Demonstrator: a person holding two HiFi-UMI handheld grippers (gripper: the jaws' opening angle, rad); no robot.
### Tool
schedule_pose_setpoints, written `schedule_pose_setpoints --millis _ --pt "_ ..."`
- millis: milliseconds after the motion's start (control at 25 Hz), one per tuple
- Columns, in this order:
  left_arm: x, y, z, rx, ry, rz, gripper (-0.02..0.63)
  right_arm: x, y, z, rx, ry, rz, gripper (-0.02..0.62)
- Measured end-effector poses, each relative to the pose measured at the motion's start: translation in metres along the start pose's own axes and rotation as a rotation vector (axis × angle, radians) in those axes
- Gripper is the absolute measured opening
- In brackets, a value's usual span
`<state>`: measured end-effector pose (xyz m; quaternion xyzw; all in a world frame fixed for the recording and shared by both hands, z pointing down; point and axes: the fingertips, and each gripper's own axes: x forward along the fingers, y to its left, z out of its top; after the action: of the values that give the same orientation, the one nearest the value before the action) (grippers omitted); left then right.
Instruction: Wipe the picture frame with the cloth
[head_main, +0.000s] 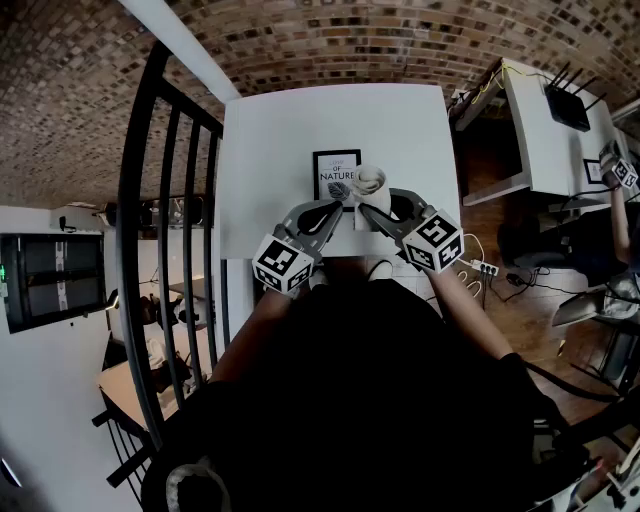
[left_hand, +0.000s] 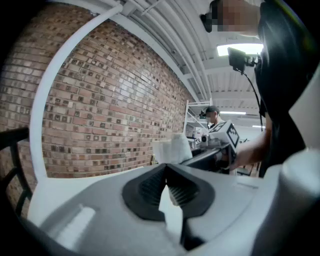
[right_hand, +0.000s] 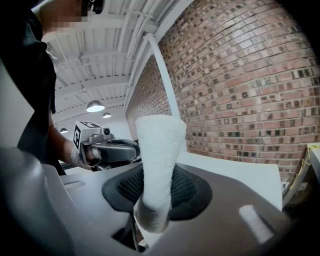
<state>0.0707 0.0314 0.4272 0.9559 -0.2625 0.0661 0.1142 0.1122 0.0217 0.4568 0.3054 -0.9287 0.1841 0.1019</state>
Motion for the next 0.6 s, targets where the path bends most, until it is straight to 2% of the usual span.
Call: schedule_pose_setpoints --millis 320,600 --pt "0.007 0.015 -0.005 -0.003 0.011 0.063 0.0 0.01 -0.018 -0.011 0.037 0.062 0.007 0.124" --pt "-0.001 0.052 -0.016 -0.012 0.035 0.056 0.0 0.054 -0.023 -0.025 0.077 0.13 0.003 0.124"
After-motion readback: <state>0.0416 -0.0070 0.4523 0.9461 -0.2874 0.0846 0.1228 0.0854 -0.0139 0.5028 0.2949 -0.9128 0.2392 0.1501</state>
